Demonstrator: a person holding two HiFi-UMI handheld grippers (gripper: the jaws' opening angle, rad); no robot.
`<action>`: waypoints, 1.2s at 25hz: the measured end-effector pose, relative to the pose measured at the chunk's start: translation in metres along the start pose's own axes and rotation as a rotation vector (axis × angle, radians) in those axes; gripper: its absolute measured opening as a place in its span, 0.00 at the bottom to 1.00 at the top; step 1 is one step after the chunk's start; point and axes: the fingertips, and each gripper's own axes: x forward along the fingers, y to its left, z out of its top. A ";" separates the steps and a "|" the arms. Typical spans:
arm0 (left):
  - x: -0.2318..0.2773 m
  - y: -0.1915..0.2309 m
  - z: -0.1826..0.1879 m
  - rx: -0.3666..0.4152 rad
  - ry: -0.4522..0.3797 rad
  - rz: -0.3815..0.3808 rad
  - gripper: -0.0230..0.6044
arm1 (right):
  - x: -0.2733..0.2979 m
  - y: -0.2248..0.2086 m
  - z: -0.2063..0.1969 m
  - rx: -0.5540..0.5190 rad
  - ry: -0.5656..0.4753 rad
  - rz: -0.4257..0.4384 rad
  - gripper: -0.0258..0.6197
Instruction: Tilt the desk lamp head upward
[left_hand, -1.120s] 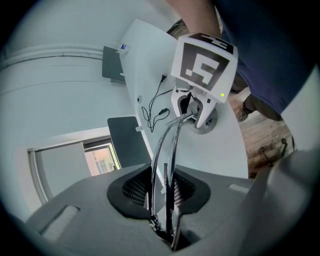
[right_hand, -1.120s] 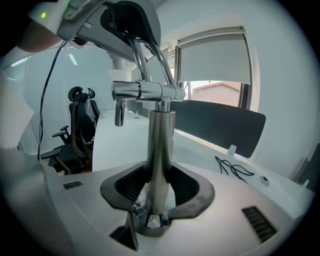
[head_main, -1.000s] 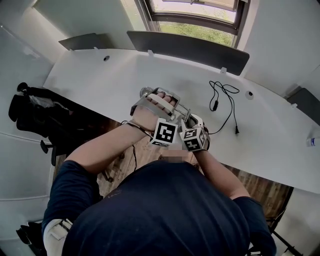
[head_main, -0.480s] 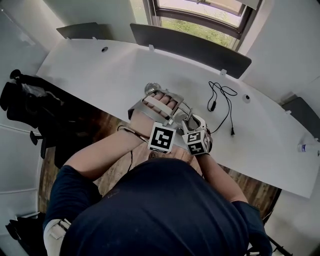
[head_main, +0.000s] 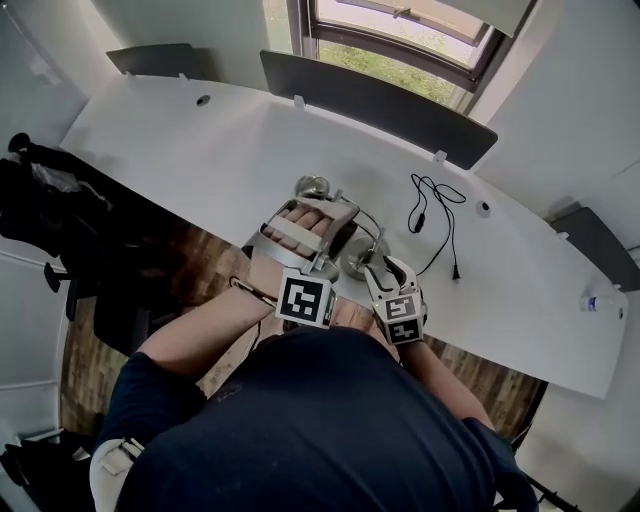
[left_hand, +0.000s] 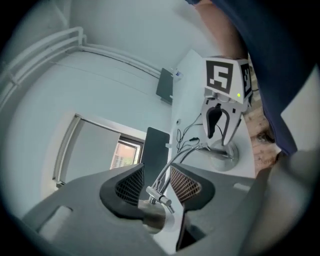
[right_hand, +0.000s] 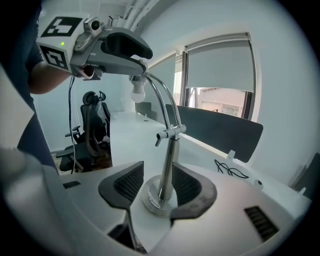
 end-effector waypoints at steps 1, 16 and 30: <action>-0.005 0.006 0.002 -0.048 -0.024 0.024 0.30 | -0.004 0.002 0.006 0.005 -0.015 0.009 0.32; -0.045 -0.007 0.014 -0.942 -0.457 -0.048 0.10 | -0.063 0.027 0.101 0.113 -0.263 0.161 0.12; -0.058 -0.017 0.027 -1.112 -0.638 -0.119 0.05 | -0.083 0.038 0.125 0.108 -0.419 0.143 0.06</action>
